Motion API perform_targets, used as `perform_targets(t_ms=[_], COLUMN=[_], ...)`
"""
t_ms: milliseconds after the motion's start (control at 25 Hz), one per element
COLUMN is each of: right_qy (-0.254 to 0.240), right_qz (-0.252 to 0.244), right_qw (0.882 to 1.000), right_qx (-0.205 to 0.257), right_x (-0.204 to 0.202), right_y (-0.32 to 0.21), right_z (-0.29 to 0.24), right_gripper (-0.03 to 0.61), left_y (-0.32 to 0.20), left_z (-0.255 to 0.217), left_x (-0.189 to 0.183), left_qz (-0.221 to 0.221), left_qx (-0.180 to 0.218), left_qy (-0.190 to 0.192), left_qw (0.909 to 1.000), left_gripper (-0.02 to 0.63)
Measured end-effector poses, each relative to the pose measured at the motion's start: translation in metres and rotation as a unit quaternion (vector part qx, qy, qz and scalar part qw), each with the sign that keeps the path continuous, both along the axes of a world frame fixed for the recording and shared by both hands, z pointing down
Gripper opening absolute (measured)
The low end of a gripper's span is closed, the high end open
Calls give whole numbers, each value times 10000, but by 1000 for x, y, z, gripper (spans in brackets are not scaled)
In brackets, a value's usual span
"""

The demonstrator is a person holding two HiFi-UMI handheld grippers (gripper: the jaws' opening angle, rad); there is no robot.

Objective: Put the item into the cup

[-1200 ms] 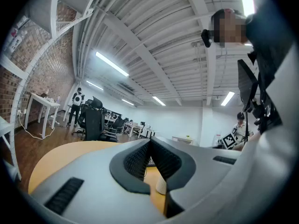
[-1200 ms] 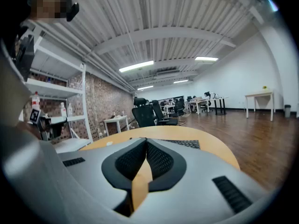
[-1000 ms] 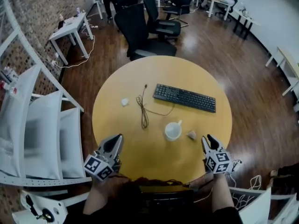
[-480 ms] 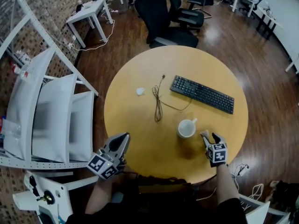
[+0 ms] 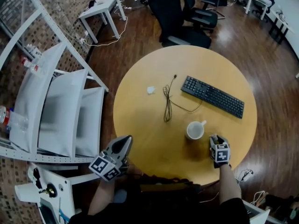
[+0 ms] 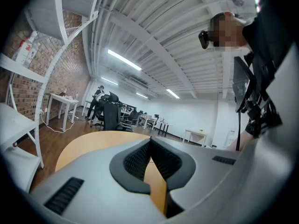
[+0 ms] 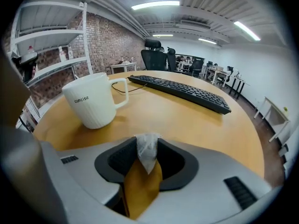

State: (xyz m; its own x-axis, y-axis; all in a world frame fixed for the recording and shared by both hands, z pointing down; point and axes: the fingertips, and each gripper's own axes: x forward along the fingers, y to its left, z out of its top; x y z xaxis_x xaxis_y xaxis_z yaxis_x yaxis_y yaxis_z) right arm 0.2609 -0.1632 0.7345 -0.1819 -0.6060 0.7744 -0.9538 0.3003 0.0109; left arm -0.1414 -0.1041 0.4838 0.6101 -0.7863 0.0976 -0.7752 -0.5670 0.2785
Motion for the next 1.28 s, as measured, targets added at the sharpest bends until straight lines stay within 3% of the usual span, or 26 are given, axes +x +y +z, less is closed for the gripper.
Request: perform_targets(t_ms=[160,360,640,920,1280], right_qy=[-14,-35,-39,-251,-79], right_qz=[-82,-69,-159,-480,-1028], right_qw=[9999,9975,9883,9785,9742], right_qx=[114,699,1517,1992,2008], right_x=[-3,-3,-16,-60,-97], right_y=[2,-8,-12,-12,-15], right_z=[-17,-67,-140,-180,-181], right_gripper=[126,126,126,126,126], left_y=[-8,-19,-17,-12,-2], left_z=[-1,-6,-14,-15,-5], left_x=[4,24,40,9,-13], left_qz=[70,459,815,627,347], left_qx=[45,190,358,435,405], left_qy=[55,-120,117,242,332], left_qw=[10000,9987,9960,9968,9980], left_gripper=[-6,-6,-6,-6,-6])
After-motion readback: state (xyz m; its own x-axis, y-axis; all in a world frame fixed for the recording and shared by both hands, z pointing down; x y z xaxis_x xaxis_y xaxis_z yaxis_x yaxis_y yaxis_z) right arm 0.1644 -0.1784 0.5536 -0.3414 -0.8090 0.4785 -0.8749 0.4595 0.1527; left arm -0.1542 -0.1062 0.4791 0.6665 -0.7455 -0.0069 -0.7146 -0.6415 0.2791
